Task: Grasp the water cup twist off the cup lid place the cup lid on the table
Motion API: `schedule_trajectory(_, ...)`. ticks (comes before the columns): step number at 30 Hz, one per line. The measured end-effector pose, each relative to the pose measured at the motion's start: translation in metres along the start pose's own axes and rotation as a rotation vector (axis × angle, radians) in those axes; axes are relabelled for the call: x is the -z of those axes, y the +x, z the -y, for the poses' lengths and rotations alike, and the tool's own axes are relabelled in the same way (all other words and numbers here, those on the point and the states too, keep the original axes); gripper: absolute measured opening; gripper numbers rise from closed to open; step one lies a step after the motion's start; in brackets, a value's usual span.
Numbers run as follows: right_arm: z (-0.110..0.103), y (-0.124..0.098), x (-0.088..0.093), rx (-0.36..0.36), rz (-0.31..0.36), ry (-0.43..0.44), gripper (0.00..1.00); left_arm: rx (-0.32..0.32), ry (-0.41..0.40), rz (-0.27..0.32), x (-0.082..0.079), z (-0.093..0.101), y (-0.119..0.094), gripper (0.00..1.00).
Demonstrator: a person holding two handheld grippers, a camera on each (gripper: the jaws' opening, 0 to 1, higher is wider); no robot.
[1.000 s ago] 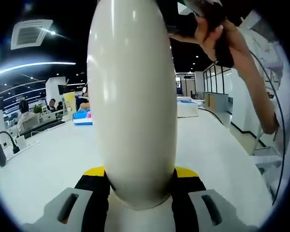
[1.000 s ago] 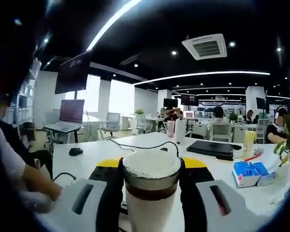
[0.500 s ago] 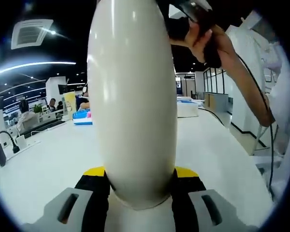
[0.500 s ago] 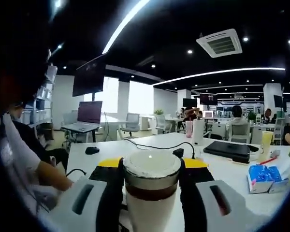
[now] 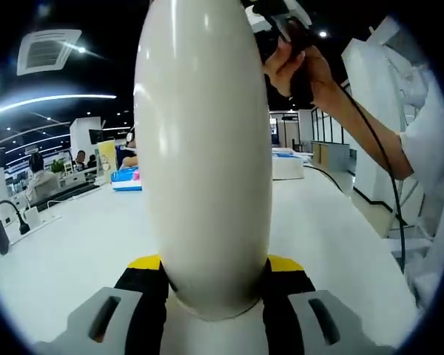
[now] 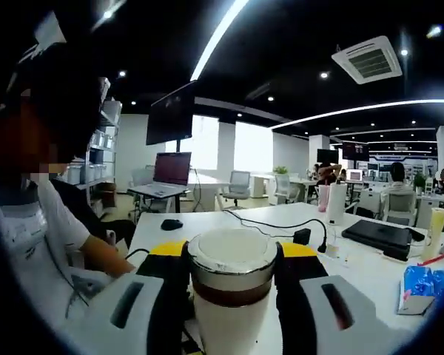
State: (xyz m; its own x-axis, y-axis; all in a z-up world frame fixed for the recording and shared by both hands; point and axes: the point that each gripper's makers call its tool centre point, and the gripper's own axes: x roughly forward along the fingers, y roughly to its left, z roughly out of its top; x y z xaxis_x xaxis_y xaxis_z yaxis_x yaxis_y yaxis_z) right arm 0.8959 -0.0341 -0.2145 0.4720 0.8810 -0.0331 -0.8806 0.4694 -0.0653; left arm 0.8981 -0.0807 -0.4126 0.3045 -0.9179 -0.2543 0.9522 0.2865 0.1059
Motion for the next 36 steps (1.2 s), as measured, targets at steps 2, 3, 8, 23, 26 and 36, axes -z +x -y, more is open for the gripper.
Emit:
schedule_trajectory(2, -0.001, 0.000, 0.000, -0.015, 0.003, 0.003, 0.48, 0.001, 0.000, 0.000, 0.000, 0.000, 0.000, 0.51)
schedule_trajectory(3, -0.002, 0.000, 0.000, -0.019, 0.002, 0.003, 0.48, 0.001, 0.000, 0.000, 0.000, 0.000, 0.000, 0.51)
schedule_trajectory(8, 0.000, 0.001, 0.000, -0.016, 0.002, 0.002, 0.48, 0.003, -0.003, -0.001, 0.000, 0.000, 0.000, 0.51)
schedule_trajectory(23, 0.003, -0.012, -0.016, 0.311, -0.002, 0.054, 0.83, 0.004, -0.003, -0.001, 0.000, -0.001, 0.000, 0.51)
schedule_trajectory(26, 0.000, -0.010, -0.014, 0.416, 0.009, 0.038, 0.83, 0.004, -0.003, -0.002, 0.000, -0.001, -0.001, 0.51)
schedule_trajectory(36, 0.004, -0.006, -0.006, 0.732, 0.015, -0.029, 0.88, 0.004, -0.003, -0.002, 0.000, -0.001, -0.001, 0.51)
